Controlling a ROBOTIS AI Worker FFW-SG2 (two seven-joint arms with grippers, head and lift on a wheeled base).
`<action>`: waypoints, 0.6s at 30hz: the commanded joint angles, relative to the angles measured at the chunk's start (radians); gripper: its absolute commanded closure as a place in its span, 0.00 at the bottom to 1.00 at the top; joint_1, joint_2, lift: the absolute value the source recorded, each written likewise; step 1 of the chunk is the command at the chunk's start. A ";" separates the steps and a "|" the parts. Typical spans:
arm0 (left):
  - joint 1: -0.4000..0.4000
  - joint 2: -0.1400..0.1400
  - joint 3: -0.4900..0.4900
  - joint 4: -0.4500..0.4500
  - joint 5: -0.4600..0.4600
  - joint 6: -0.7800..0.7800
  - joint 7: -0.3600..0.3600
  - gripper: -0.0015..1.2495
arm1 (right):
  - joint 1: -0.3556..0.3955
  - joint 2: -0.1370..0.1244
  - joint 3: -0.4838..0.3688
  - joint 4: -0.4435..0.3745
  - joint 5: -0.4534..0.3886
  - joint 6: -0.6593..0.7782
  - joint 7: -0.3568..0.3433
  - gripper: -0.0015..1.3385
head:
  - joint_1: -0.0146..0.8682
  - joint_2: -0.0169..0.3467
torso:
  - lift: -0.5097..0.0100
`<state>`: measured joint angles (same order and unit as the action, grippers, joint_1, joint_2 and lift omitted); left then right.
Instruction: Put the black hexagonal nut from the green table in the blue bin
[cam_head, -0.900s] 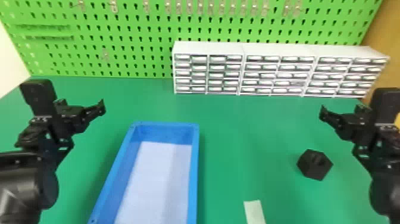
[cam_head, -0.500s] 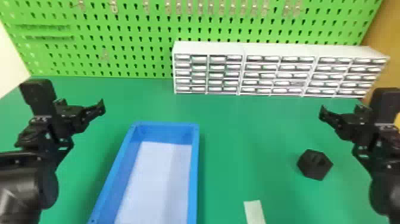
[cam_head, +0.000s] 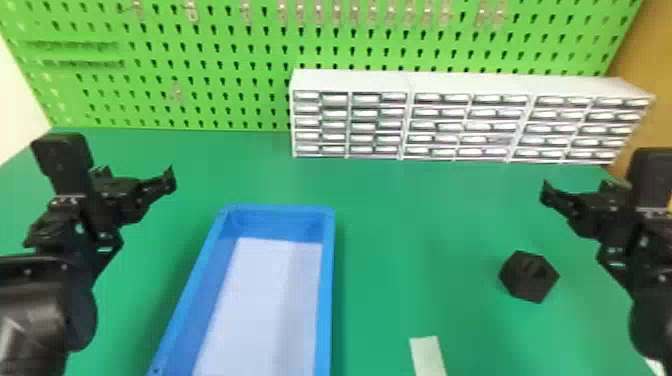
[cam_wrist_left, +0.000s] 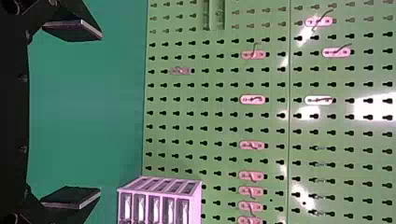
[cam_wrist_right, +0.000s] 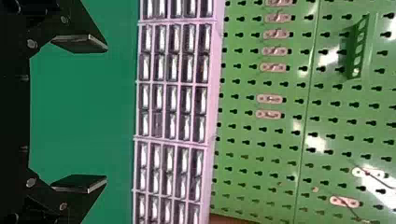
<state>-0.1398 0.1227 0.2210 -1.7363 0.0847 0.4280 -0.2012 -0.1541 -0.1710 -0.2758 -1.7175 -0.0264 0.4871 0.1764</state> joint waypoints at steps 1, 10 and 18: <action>0.000 0.000 0.001 0.000 0.000 0.000 -0.001 0.09 | 0.004 -0.018 -0.006 -0.040 -0.006 0.088 0.000 0.22 | 0.77 0.14 | 0.79; 0.000 0.000 0.003 0.000 -0.002 0.000 -0.003 0.09 | 0.004 -0.047 -0.002 -0.103 -0.017 0.254 -0.001 0.22 | 0.77 0.14 | 0.79; 0.000 0.000 0.005 0.000 -0.003 0.000 -0.006 0.09 | 0.004 -0.061 -0.005 -0.149 -0.049 0.398 -0.037 0.22 | 0.77 0.14 | 0.79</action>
<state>-0.1396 0.1227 0.2254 -1.7364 0.0826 0.4280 -0.2061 -0.1503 -0.2243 -0.2795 -1.8451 -0.0639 0.8128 0.1470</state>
